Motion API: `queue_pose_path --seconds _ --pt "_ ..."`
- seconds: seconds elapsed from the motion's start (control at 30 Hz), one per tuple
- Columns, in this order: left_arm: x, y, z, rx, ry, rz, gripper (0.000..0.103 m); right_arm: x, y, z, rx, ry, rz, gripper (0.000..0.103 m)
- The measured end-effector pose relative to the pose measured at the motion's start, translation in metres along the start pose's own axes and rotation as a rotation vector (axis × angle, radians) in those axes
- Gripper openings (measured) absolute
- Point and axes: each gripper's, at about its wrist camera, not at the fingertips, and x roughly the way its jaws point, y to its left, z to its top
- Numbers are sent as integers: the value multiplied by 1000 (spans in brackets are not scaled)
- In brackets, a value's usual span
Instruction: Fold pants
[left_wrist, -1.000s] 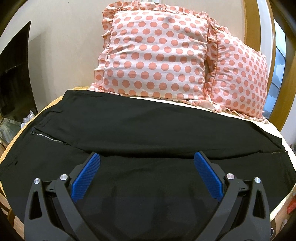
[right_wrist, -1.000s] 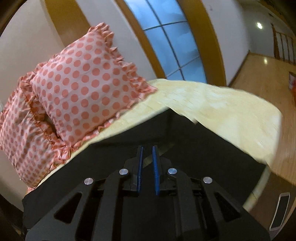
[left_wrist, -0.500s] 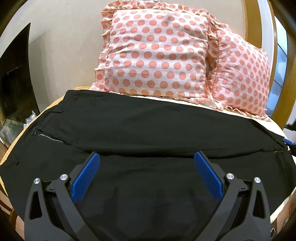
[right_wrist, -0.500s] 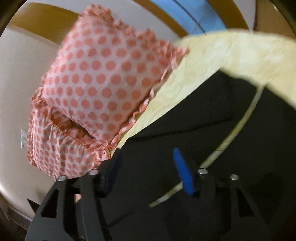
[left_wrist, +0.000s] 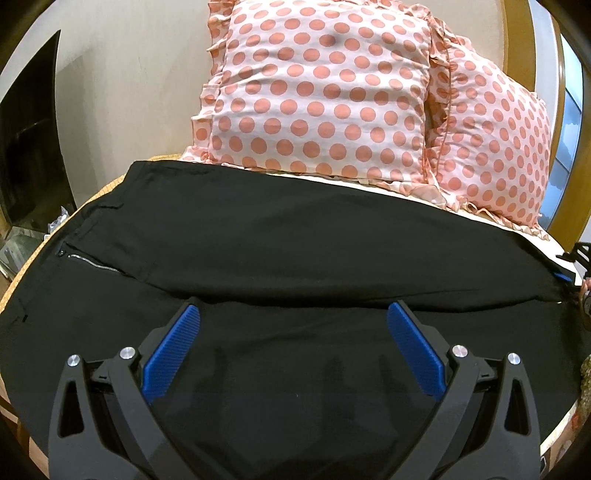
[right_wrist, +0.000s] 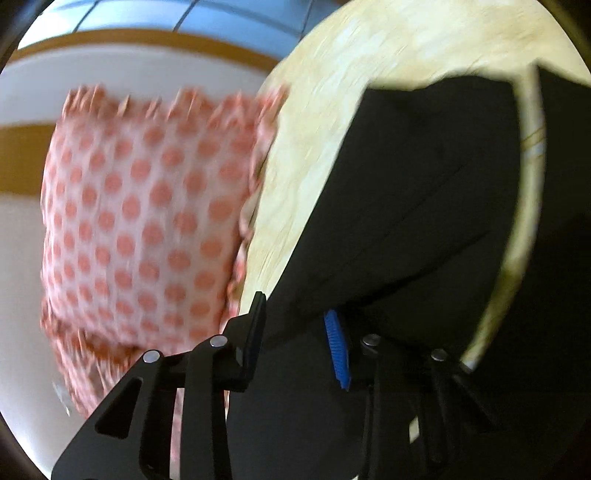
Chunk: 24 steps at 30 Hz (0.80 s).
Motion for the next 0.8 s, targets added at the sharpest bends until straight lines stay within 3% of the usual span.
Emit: queue_pose_path --seconds 0.1,0.13,0.17,0.33,0.47,0.63,0.8 --pt "2 0 1 -6 4 -6 101 -11 -3 8 -16 -65 -37 28" --pt "2 0 1 -5 3 -5 101 -11 -3 11 -34 -73 -45 20" --pt "2 0 1 -4 3 -5 101 -10 -2 13 -51 -78 -49 5" --pt "-6 7 2 -12 -19 15 101 -42 4 8 -205 -106 22 3" --pt "-15 20 7 -39 -36 22 101 -111 2 -12 -355 -191 69 3" --pt "-30 40 19 -24 -65 54 101 -176 -40 -37 -372 -260 14 3" --pt "-28 62 51 -2 -57 105 101 -173 -72 -47 -338 -196 -39 3"
